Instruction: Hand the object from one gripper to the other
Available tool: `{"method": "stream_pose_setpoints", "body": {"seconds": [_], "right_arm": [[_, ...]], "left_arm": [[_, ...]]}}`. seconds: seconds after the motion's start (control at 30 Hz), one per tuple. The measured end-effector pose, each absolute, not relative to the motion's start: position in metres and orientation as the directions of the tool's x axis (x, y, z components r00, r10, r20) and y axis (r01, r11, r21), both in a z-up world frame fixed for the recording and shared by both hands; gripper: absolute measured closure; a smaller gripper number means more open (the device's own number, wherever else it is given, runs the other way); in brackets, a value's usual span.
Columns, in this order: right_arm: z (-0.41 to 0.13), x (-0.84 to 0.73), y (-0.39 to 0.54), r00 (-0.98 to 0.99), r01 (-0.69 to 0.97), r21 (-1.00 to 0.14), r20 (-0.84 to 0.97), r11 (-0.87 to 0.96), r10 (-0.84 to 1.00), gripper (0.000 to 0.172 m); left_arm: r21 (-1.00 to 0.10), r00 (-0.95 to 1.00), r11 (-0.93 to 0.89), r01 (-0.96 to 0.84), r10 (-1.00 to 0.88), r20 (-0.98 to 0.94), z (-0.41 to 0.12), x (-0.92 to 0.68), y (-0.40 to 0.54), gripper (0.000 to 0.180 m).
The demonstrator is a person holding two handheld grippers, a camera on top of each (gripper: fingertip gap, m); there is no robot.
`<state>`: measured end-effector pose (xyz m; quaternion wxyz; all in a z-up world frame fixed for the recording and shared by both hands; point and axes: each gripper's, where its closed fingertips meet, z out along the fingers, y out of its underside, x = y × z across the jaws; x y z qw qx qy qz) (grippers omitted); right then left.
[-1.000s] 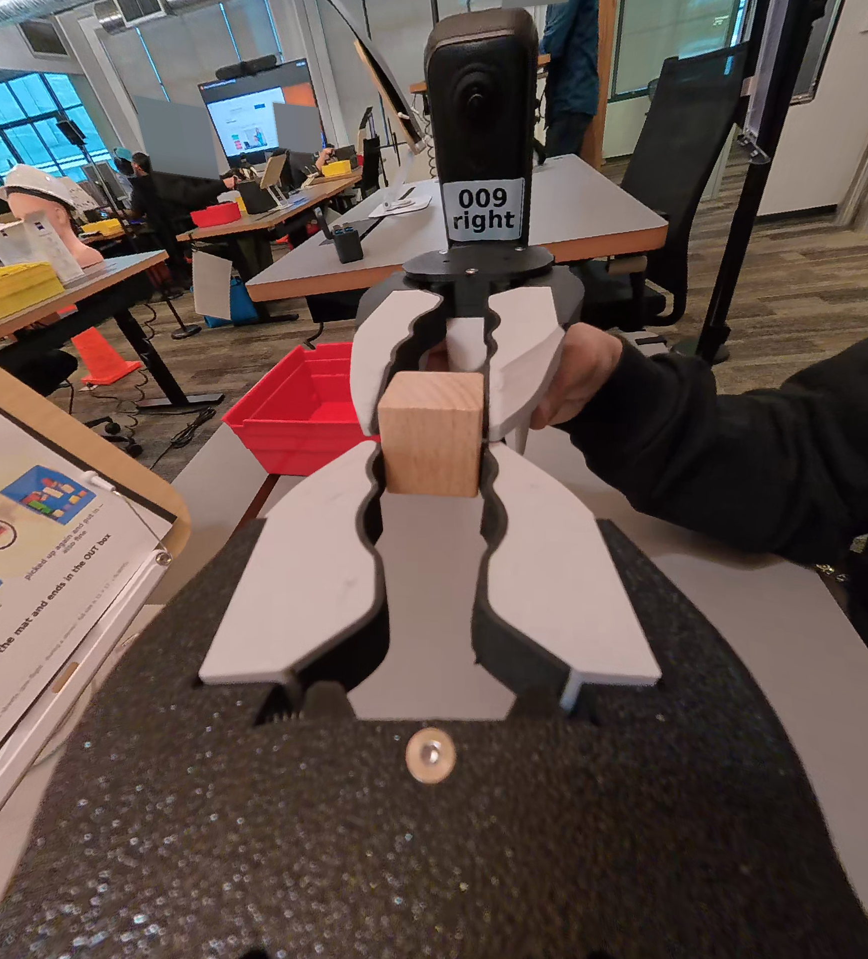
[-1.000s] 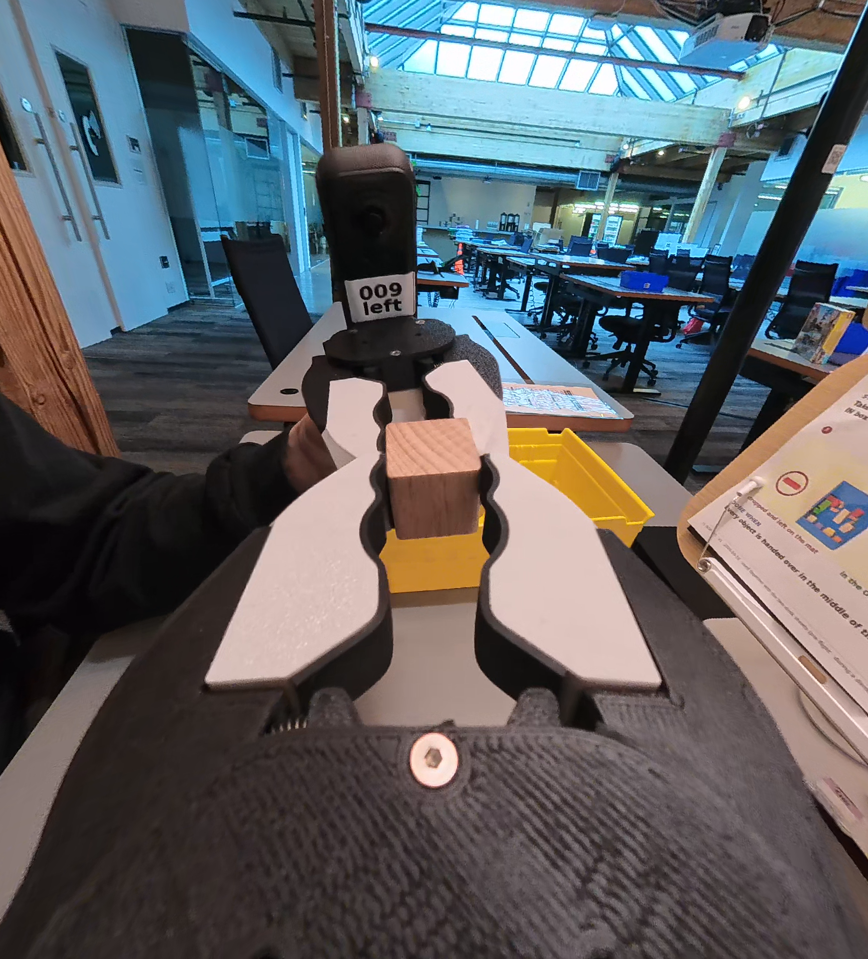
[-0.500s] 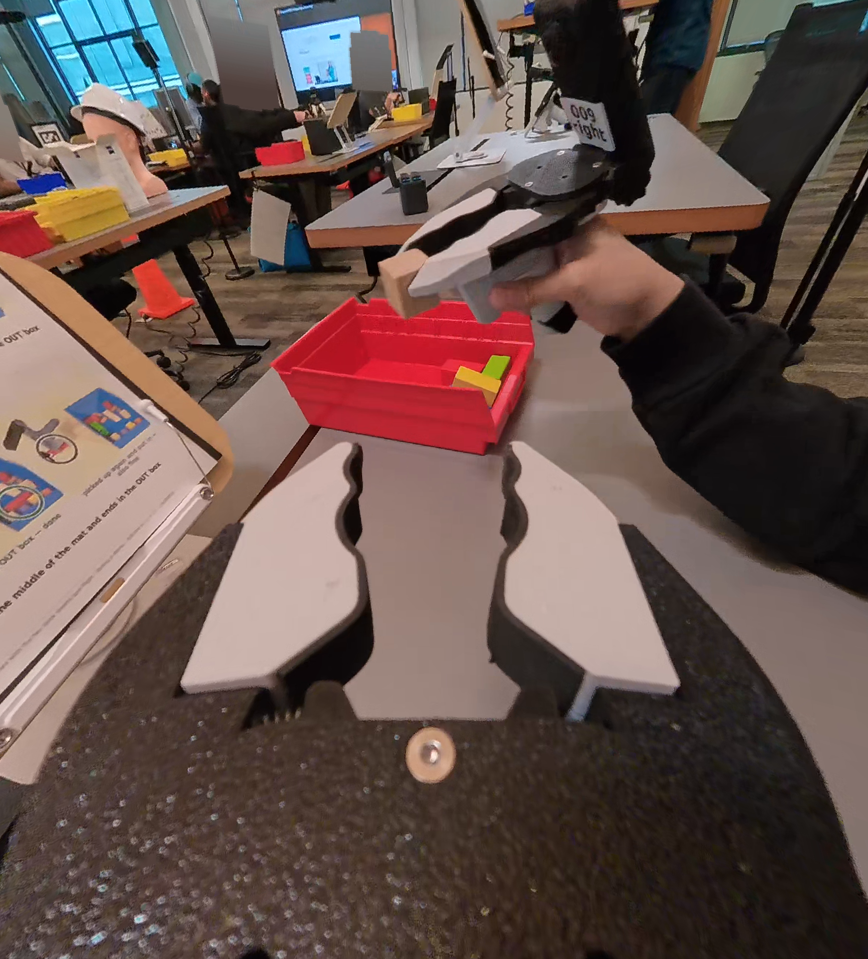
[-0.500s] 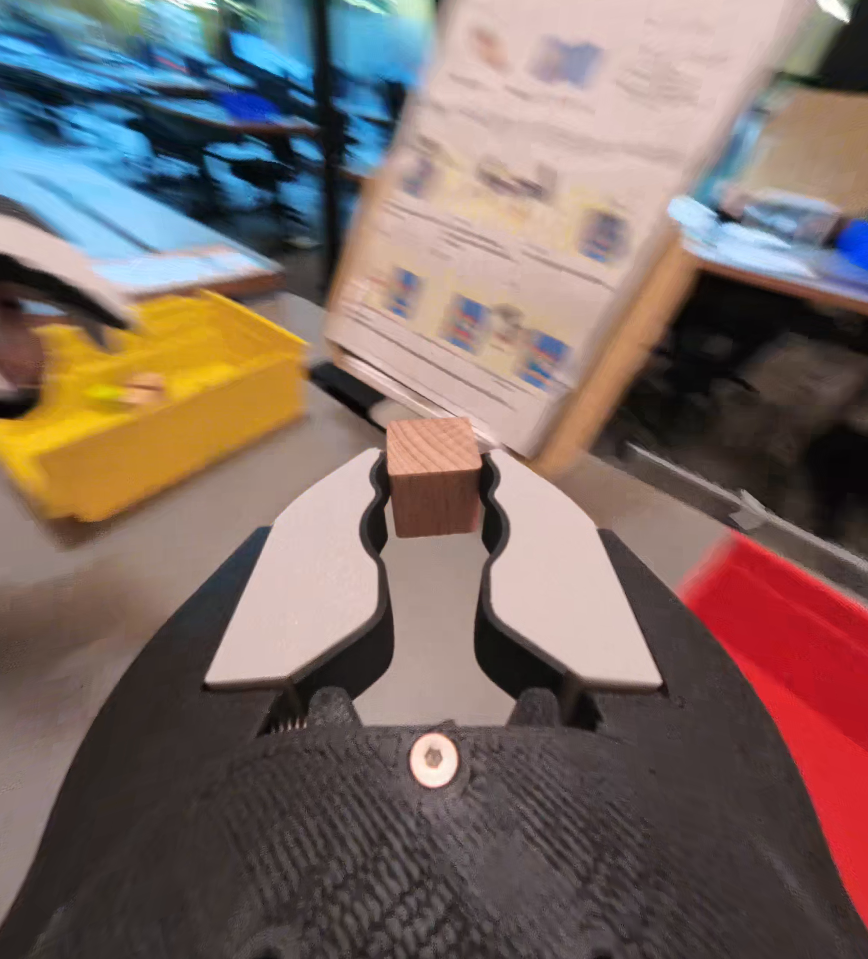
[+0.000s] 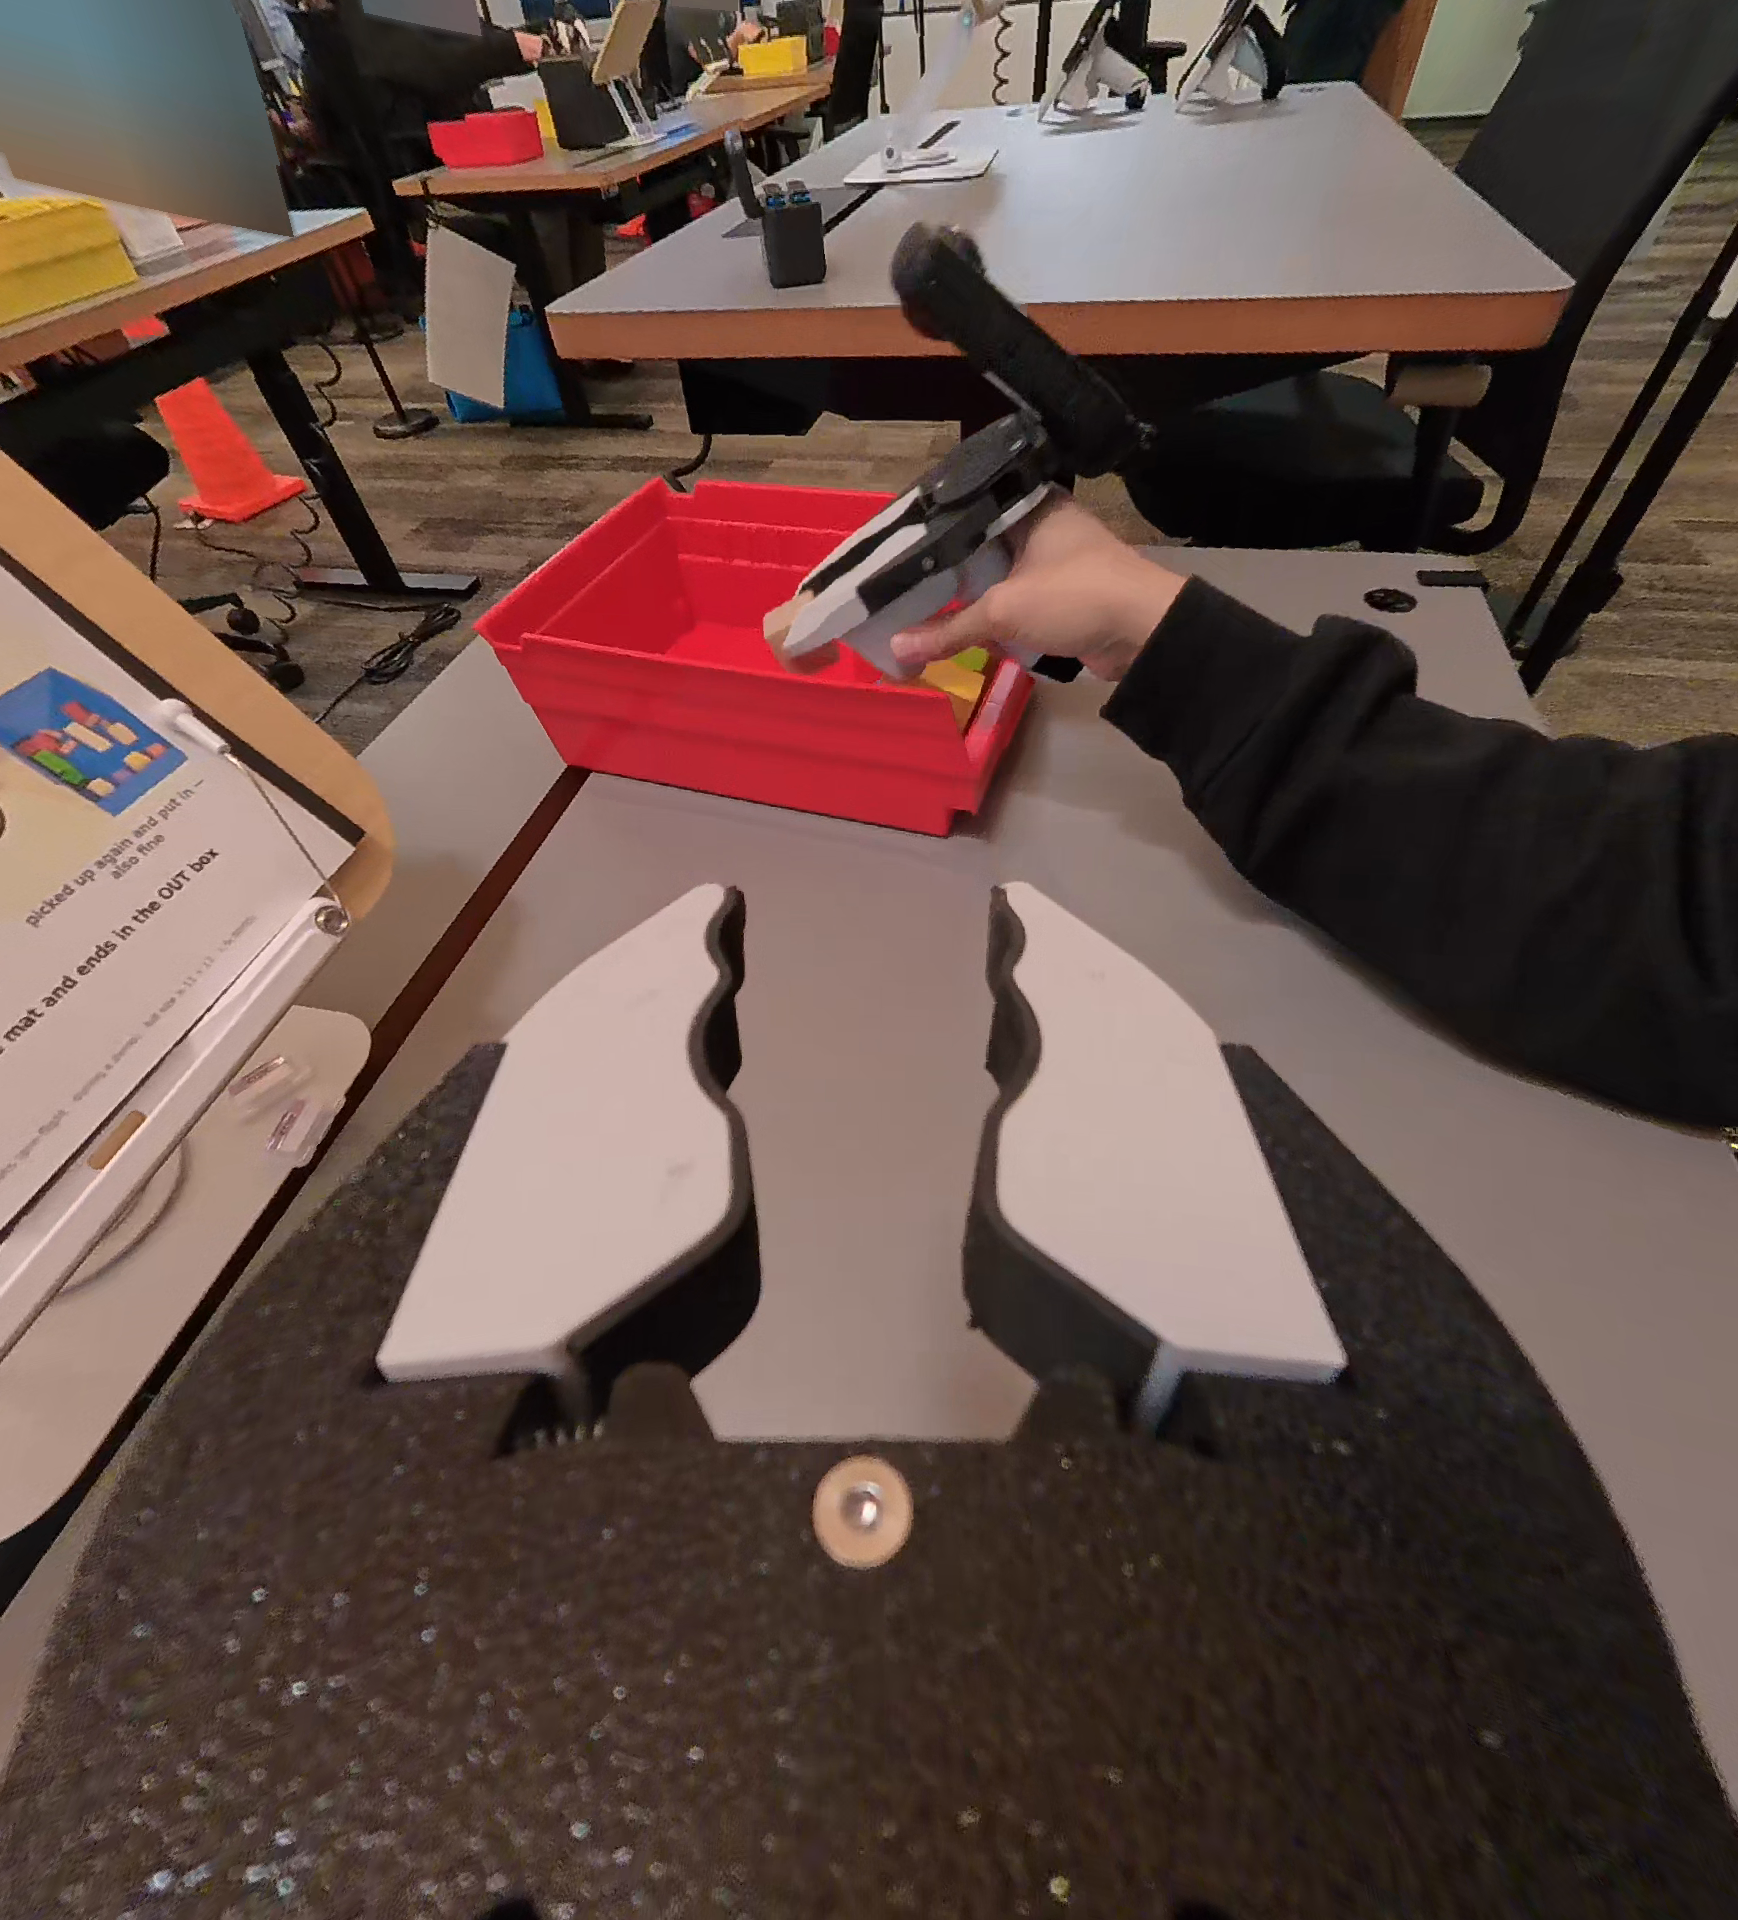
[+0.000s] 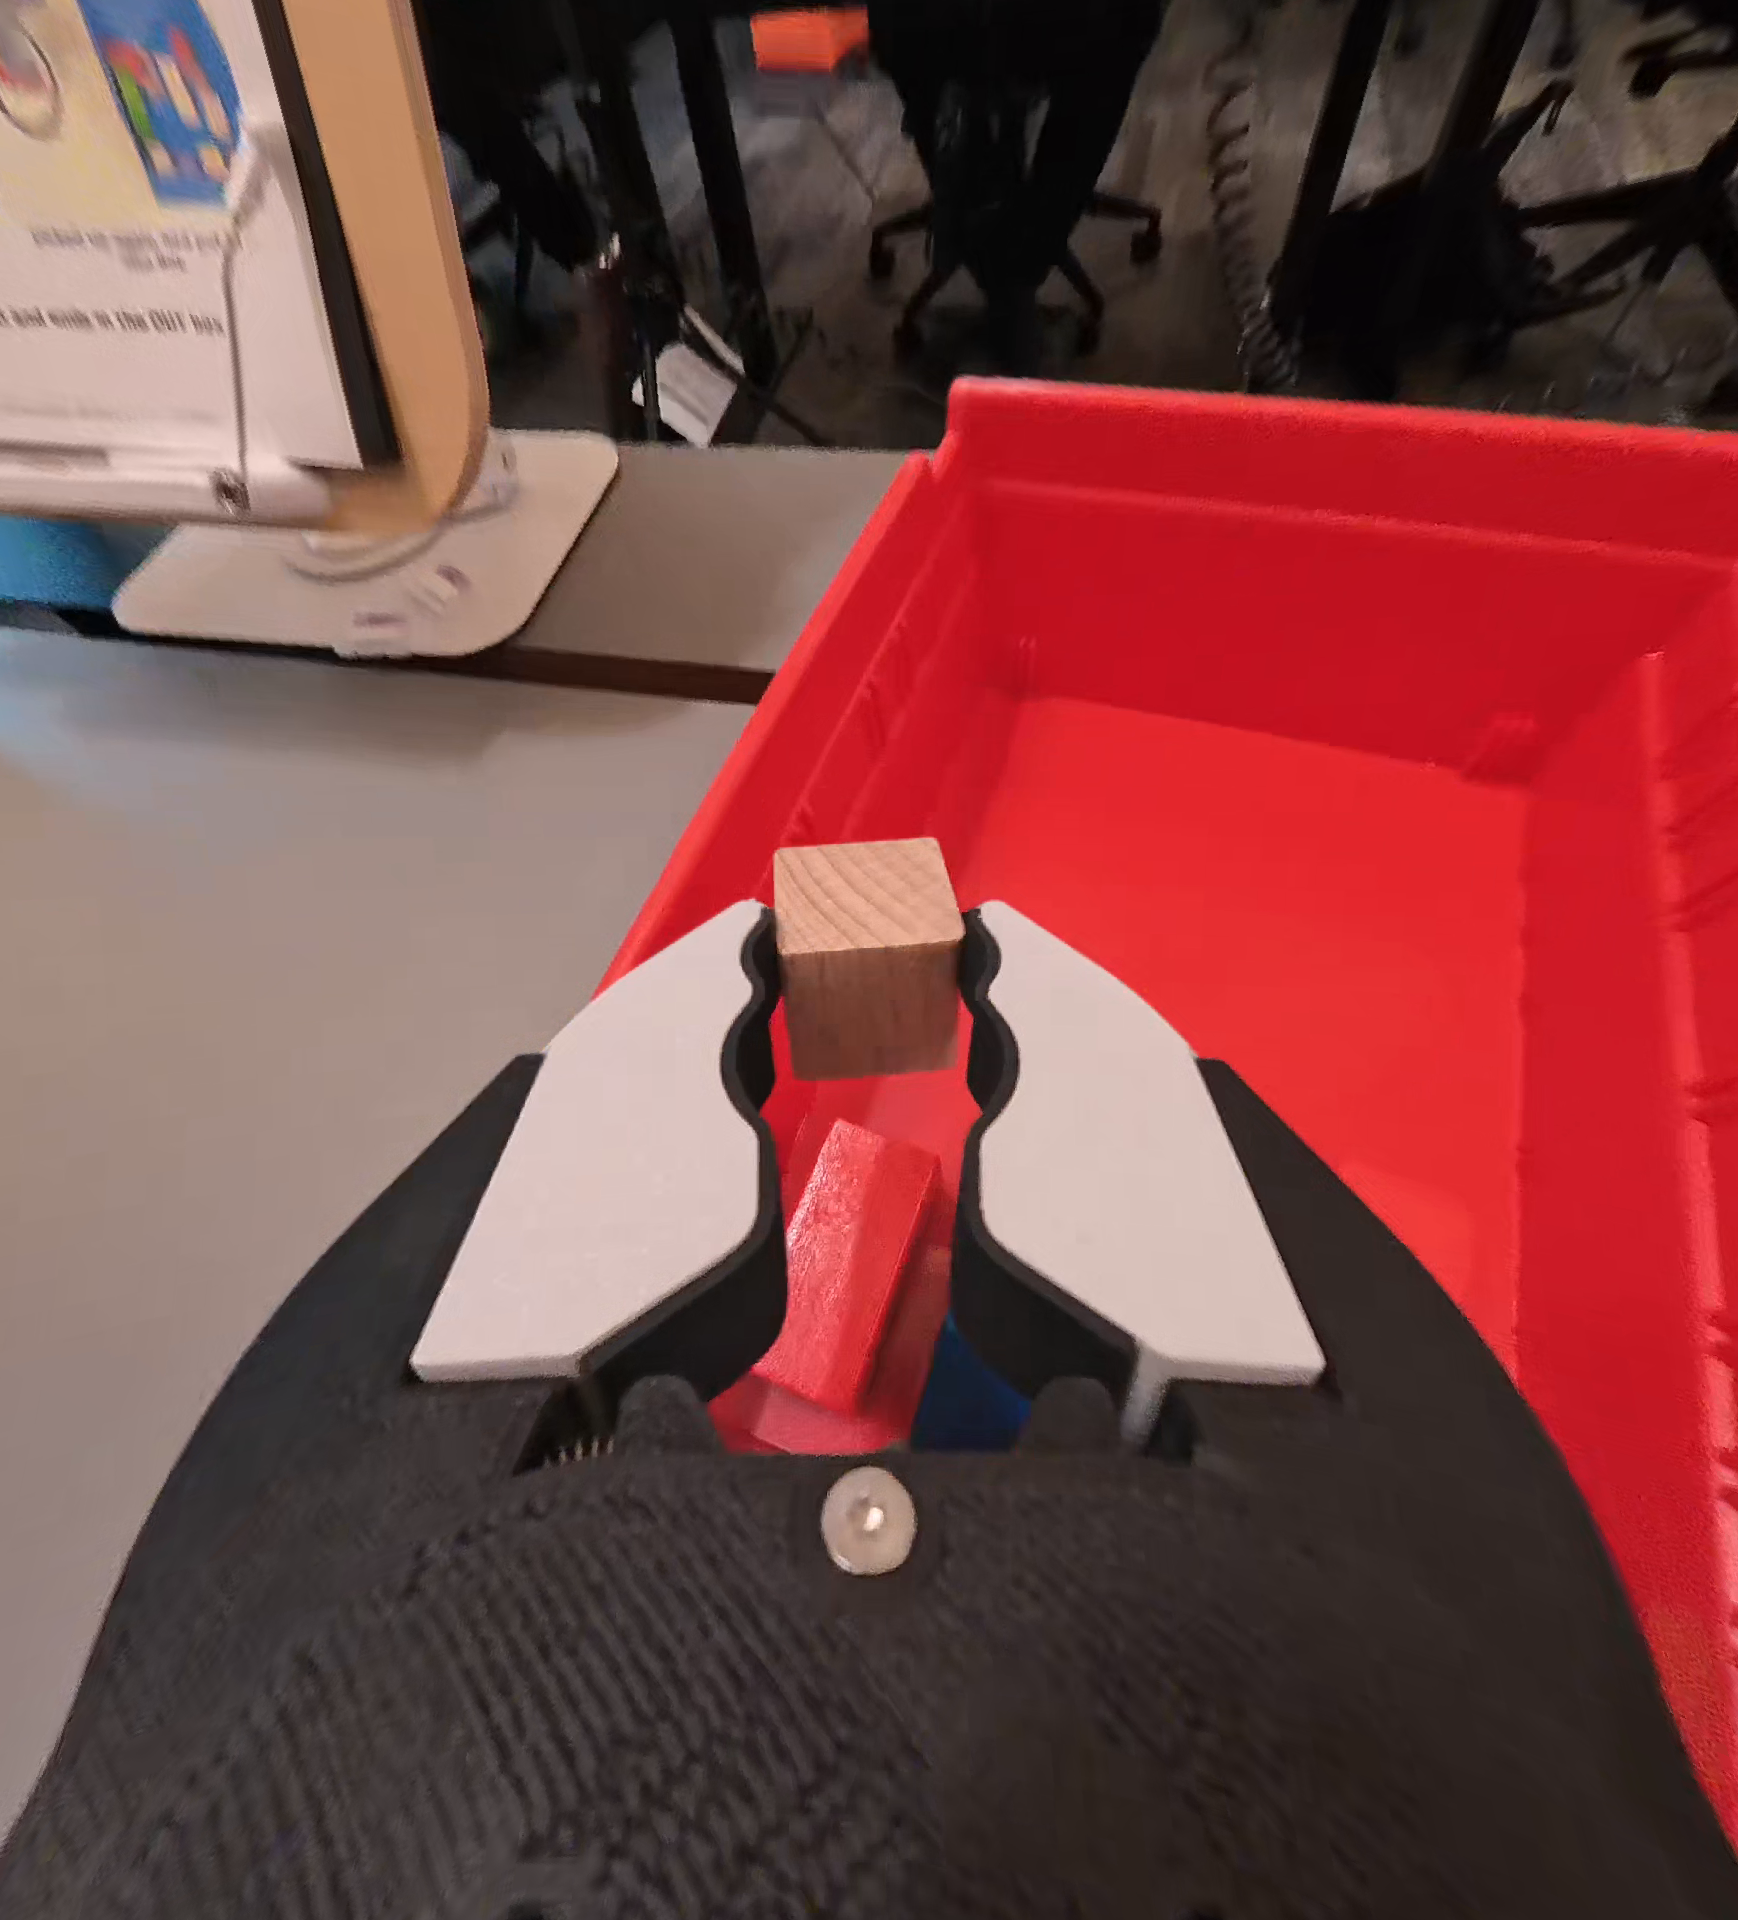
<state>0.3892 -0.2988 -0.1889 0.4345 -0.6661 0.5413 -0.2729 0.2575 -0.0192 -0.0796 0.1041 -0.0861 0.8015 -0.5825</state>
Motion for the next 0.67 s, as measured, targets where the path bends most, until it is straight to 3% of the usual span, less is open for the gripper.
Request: {"method": "stream_pose_setpoints", "body": {"seconds": [0.17,0.3,0.4,0.67], "right_arm": [[-0.221,0.394,-0.291,0.286,-0.569,-0.811,-0.041,-0.135,-0.957,0.138],[-0.208,0.396,-0.298,0.225,-0.546,-0.832,-0.034,-0.097,-0.974,0.106],[-0.180,0.391,-0.304,0.177,-0.478,-0.876,-0.017,-0.071,-0.984,0.092],[-0.107,0.370,-0.244,0.333,-0.193,-0.981,-0.088,0.024,-0.939,0.089]], "left_arm": [[-0.953,-0.963,0.301,-0.026,-0.265,-0.057,-0.081,0.260,-0.019,0.136],[-0.957,-0.954,0.291,-0.026,-0.294,-0.063,-0.077,0.263,-0.011,0.135],[-0.964,-0.934,0.261,-0.046,-0.353,-0.051,-0.070,0.270,0.001,0.133],[-0.918,-0.723,0.334,-0.213,-0.686,-0.082,-0.076,0.298,0.108,0.132]]}}
